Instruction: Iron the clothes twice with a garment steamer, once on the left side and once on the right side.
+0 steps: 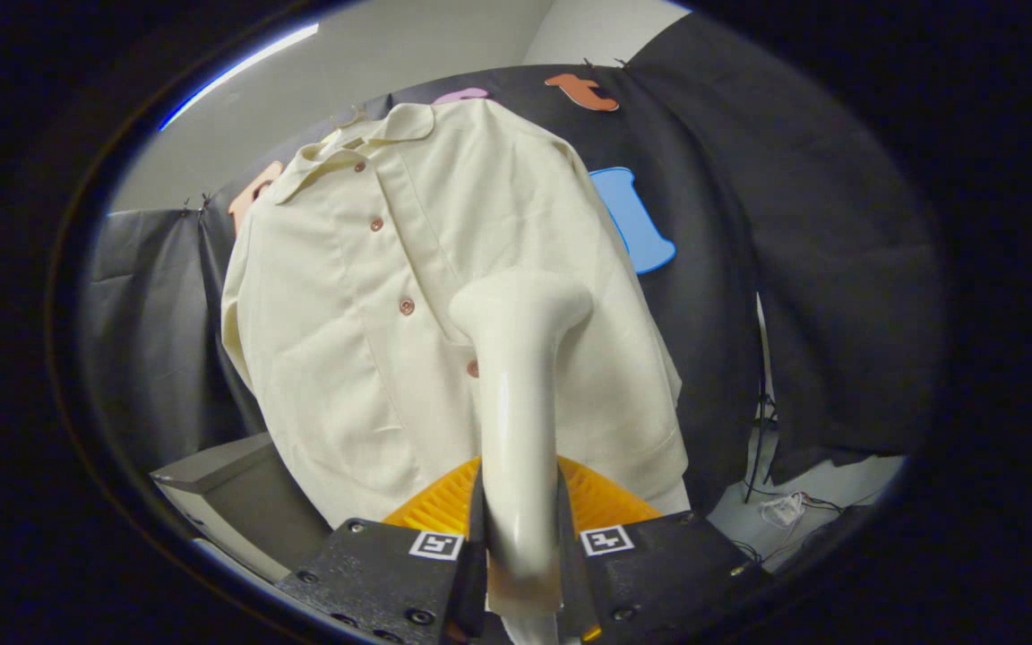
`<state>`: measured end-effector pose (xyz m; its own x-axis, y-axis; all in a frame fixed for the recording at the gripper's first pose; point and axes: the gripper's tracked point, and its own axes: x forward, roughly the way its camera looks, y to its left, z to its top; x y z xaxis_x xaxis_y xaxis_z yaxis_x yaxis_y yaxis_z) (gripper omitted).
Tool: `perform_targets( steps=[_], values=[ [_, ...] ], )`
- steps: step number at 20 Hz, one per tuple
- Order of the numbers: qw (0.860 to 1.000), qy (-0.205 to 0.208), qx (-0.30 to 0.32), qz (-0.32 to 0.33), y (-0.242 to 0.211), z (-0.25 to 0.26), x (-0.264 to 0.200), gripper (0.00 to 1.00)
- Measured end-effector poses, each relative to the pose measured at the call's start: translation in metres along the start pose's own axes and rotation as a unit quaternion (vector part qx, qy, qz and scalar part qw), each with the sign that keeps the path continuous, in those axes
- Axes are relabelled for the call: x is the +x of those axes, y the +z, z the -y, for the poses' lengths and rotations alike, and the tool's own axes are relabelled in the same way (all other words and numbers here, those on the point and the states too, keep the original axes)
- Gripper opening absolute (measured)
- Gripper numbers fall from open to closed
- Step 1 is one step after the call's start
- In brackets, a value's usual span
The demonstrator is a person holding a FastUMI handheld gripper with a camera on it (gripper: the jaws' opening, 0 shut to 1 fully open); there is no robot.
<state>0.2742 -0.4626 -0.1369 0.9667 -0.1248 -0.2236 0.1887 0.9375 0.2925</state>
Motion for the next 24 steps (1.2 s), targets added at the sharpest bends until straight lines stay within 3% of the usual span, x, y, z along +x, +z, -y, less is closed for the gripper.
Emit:
perform_targets(
  steps=[19, 24],
  values=[
    [0.997, -0.027, 0.058, -0.054, -0.095, 0.057, -0.026, 0.33],
    [0.994, -0.028, 0.095, -0.038, -0.087, 0.048, -0.045, 0.33]
  ],
)
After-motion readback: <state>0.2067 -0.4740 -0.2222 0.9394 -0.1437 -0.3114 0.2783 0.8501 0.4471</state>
